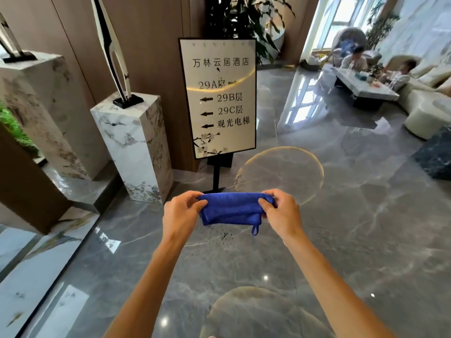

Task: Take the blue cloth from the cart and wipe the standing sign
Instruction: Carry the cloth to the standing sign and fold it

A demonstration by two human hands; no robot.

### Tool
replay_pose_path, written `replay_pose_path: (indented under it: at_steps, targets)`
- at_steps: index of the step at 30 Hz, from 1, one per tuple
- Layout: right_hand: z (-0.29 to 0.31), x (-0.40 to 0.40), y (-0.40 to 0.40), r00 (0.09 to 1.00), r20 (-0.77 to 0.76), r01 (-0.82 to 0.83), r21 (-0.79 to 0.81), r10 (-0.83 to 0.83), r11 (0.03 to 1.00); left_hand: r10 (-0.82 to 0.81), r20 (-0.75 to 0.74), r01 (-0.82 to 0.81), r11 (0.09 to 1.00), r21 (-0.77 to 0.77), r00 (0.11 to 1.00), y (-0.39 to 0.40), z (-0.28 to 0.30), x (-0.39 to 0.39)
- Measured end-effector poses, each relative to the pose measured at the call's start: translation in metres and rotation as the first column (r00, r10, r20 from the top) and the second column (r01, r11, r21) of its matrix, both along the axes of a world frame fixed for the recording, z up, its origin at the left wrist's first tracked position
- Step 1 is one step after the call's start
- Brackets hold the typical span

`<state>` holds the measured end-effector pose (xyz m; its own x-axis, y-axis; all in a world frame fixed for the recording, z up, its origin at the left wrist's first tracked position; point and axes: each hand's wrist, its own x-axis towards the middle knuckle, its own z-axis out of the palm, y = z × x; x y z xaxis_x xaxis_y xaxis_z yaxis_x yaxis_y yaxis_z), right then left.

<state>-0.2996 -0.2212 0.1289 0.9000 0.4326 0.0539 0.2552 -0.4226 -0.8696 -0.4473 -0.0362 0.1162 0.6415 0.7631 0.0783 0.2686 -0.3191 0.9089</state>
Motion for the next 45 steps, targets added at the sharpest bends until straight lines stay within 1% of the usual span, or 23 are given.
replay_pose_path:
  at_steps: [8, 13, 19, 23, 29, 32, 35, 41, 45]
  targets:
    - [0.0, 0.052, 0.042, 1.0, 0.004, 0.008, -0.023, -0.008, 1.0, -0.025, -0.051, 0.024, 0.999, -0.021, 0.998, 0.044, 0.0, 0.053]
    - [-0.007, 0.096, 0.071, 0.999, 0.007, -0.041, -0.015, 0.041, 0.999, -0.004, -0.062, 0.003, 1.0, -0.016, 0.998, 0.069, -0.002, 0.088]
    - [-0.018, 0.168, 0.107, 0.996, 0.001, -0.089, 0.039, 0.089, 0.995, 0.039, -0.074, -0.041, 0.999, -0.023, 0.996, 0.101, -0.005, 0.153]
    - [-0.018, 0.227, 0.133, 0.991, 0.004, -0.131, 0.054, 0.131, 0.99, 0.043, -0.071, -0.045, 0.999, -0.023, 0.997, 0.121, -0.004, 0.206]
    - [-0.019, 0.311, 0.167, 0.987, -0.009, -0.161, 0.054, 0.162, 0.985, 0.105, -0.096, -0.107, 0.994, -0.021, 0.99, 0.145, 0.0, 0.281]
    - [-0.017, 0.342, 0.181, 0.983, -0.013, -0.183, 0.049, 0.184, 0.982, 0.139, -0.104, -0.141, 0.99, -0.011, 0.985, 0.157, 0.002, 0.309]
    - [-0.015, 0.366, 0.195, 0.977, -0.018, -0.209, 0.07, 0.211, 0.975, 0.142, -0.074, -0.143, 0.99, -0.005, 0.987, 0.167, 0.004, 0.329]
    - [-0.018, 0.396, 0.22, 0.971, -0.029, -0.235, 0.079, 0.238, 0.969, 0.149, -0.04, -0.151, 0.986, -0.072, 0.988, 0.188, 0.001, 0.357]
    - [-0.016, 0.416, 0.243, 0.967, -0.02, -0.25, 0.115, 0.254, 0.962, 0.11, -0.013, -0.111, 0.984, -0.139, 0.994, 0.209, -0.002, 0.378]
